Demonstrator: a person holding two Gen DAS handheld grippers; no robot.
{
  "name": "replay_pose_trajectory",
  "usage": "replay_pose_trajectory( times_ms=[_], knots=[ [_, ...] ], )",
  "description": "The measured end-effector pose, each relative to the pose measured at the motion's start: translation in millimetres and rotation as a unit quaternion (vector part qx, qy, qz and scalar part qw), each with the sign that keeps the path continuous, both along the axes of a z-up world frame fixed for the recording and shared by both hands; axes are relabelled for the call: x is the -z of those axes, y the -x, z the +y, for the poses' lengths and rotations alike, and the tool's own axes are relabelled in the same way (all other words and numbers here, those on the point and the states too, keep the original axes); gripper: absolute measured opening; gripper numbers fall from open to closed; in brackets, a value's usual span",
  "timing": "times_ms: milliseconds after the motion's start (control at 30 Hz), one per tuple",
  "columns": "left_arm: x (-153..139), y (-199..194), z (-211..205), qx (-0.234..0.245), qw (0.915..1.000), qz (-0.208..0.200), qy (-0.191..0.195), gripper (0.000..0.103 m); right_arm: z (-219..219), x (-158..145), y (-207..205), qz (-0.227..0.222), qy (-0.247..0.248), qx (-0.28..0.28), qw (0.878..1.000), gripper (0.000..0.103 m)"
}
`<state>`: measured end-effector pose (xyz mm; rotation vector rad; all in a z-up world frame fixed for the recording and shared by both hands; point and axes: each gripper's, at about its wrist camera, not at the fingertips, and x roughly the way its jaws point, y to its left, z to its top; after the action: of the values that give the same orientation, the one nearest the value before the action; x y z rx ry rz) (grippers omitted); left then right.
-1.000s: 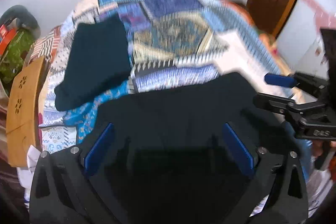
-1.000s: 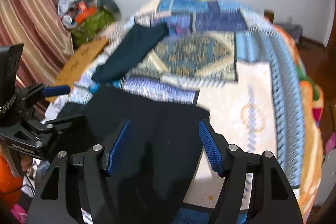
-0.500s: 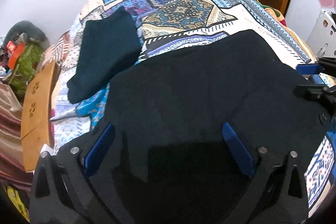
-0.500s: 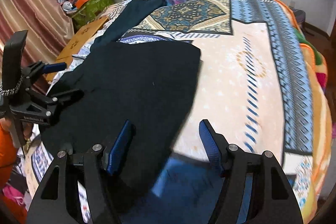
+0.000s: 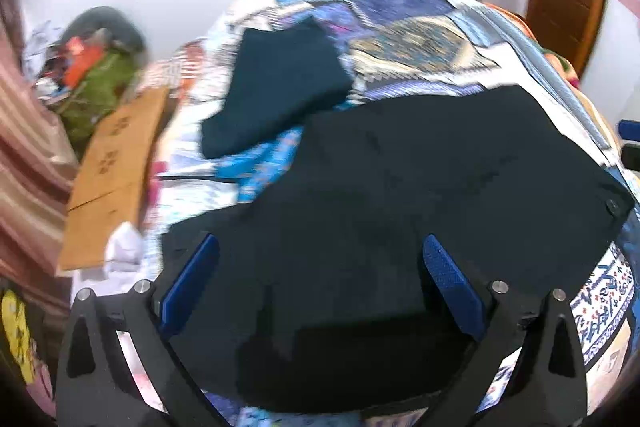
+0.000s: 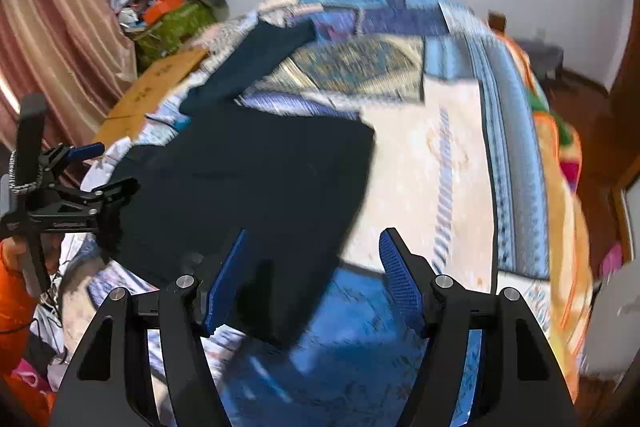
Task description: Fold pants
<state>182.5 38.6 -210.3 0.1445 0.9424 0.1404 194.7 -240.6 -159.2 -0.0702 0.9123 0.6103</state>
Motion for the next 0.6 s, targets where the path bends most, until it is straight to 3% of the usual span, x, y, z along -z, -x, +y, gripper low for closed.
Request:
replay_pose_trajectory(
  times_ms=[133,300,467,600],
  knots=[
    [-18.2,17.7,33.4,-0.036,0.9989,-0.03,0.01,0.103,18.7,-18.6,3.7,-0.034,-0.016,-0.012,0.999,0.064],
    [-32.9,45.2,75.5,-0.077,0.9945,-0.068,0.021,0.103,47.8,-23.2,4.7,-0.039,-0.037,-0.029,0.998,0.064],
    [-16.6,66.1,123.4,-0.128,0.9886,-0.049,0.063,0.103,82.7,-5.6,8.0,-0.025,-0.023,-0.053,0.998,0.064],
    [3.4,86.0,153.2,-0.151,0.9802,-0.039,0.122,0.103,103.7,11.9,10.8,0.008,-0.008,-0.074,0.997,0.064]
  ],
)
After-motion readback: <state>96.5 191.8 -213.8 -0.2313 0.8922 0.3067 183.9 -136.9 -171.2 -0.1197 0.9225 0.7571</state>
